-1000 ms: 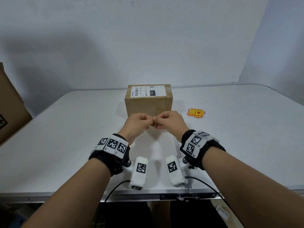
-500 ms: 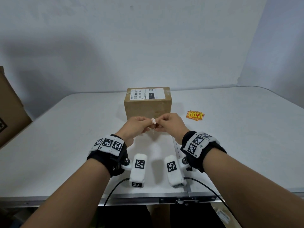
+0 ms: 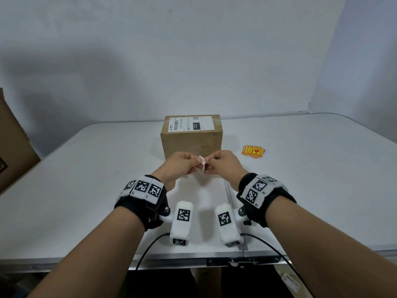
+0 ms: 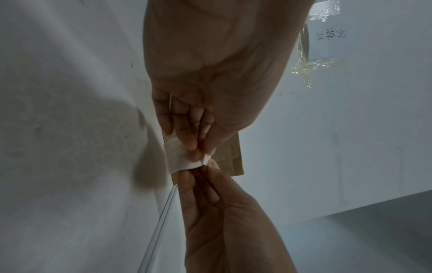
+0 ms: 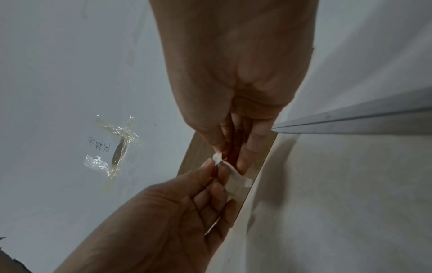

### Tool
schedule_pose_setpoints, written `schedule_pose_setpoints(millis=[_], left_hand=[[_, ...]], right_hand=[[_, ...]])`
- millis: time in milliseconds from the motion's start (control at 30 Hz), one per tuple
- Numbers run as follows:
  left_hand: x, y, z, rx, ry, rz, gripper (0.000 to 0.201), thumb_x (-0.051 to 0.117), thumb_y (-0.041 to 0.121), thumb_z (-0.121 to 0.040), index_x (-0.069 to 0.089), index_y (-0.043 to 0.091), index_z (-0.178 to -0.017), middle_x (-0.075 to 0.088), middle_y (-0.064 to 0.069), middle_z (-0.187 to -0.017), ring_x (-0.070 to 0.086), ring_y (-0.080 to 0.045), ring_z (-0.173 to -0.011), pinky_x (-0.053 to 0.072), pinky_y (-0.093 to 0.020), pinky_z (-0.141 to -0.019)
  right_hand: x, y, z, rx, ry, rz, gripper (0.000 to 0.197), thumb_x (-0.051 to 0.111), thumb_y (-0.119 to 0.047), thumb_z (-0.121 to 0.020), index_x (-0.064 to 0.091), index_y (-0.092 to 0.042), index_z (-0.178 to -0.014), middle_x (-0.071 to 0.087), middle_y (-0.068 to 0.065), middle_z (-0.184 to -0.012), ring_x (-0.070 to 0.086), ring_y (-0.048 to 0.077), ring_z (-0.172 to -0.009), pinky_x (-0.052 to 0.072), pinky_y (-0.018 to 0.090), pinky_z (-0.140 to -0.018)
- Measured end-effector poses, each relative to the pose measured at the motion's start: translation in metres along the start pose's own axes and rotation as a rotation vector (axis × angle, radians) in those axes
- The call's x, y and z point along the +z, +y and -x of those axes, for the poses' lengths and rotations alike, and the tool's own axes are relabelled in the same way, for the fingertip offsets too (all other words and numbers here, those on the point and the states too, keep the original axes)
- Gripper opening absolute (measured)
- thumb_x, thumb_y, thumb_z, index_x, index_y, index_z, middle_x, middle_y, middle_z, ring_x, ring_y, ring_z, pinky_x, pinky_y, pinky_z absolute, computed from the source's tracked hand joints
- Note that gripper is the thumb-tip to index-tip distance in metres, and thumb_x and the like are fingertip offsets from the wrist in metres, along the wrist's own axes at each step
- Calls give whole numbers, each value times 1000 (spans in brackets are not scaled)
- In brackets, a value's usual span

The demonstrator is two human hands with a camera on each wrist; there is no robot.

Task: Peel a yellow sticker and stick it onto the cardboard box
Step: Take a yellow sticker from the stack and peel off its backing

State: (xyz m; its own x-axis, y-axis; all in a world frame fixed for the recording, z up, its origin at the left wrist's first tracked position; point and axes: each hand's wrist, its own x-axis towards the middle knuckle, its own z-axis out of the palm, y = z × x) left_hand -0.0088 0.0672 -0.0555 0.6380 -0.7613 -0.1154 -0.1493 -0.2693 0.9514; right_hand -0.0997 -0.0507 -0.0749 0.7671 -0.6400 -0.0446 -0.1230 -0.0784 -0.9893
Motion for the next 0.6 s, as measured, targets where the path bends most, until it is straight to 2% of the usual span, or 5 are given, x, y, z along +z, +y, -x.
schedule_pose_setpoints(millis=[200, 300, 433, 500, 600], left_hand=[[2, -3, -1, -27, -8, 74, 19, 53, 14, -95, 61, 14, -77, 65, -1, -79, 54, -9, -71, 45, -22, -76], [6, -3, 0, -35, -26, 121, 20, 49, 14, -96, 62, 11, -81, 66, -4, -79, 60, -12, -74, 48, -25, -81], [7, -1, 1, -21, -21, 104, 21, 50, 27, -96, 62, 11, -91, 67, -1, -81, 60, -10, -73, 49, -25, -78], [5, 0, 0, -7, -14, 41, 24, 56, 34, -93, 64, 11, -91, 67, -1, -83, 59, -10, -73, 48, -24, -76], [2, -2, -1, -6, -24, -8, 15, 62, 26, -90, 65, 11, -89, 67, -2, -84, 57, -9, -72, 47, -21, -73]], right_hand=[[-1, 1, 0, 45, -6, -69, 22, 55, -7, -93, 63, 13, -95, 66, 21, -96, 67, 24, -77, 60, 20, -67], [-1, 1, 2, 55, -20, -111, 15, 54, -6, -93, 63, 5, -92, 64, 21, -93, 65, 23, -75, 60, 18, -63], [-5, -1, 2, -6, -10, -10, 16, 54, -8, -93, 63, 1, -83, 65, 10, -80, 65, 17, -69, 59, 21, -70], [-6, -3, 3, -31, -11, 22, 17, 54, -9, -93, 62, -5, -78, 64, 6, -76, 65, 15, -67, 59, 28, -78], [-4, -1, 4, -41, -8, 35, 14, 55, -9, -92, 64, -1, -85, 64, 6, -76, 64, 15, -66, 59, 31, -81]])
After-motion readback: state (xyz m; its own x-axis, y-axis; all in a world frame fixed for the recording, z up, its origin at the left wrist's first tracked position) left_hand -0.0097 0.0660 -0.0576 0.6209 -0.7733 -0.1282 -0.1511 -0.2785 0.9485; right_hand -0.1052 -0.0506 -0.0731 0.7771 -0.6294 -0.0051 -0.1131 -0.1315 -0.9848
